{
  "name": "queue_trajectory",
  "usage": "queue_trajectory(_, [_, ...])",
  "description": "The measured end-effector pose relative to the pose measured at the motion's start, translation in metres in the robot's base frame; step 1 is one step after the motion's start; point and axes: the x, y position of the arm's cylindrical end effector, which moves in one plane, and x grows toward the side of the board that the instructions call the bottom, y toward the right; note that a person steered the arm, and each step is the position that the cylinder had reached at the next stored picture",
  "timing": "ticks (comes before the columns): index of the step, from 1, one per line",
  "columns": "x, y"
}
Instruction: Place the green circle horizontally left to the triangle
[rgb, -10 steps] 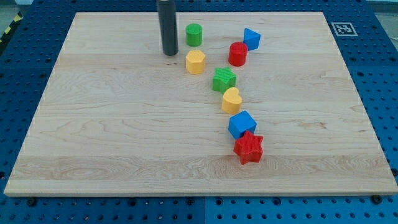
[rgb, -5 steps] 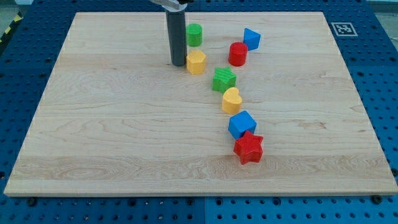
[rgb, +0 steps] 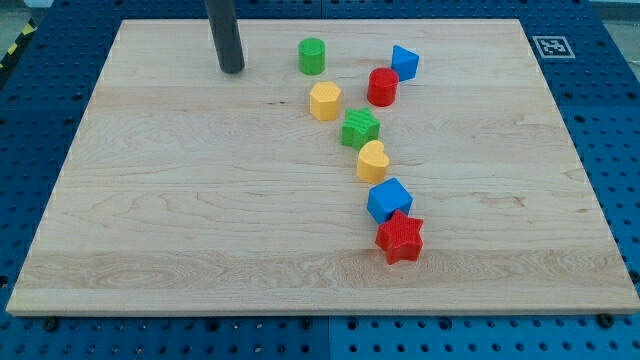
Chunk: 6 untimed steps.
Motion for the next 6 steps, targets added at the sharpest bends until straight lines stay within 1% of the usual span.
queue_trajectory(1, [-0.06,0.017])
queue_trajectory(2, [-0.076,0.074])
queue_trajectory(3, [-0.076,0.155])
queue_trajectory(4, [-0.076,0.178])
queue_trajectory(5, [-0.066,0.174])
queue_trajectory(6, [-0.041,0.169])
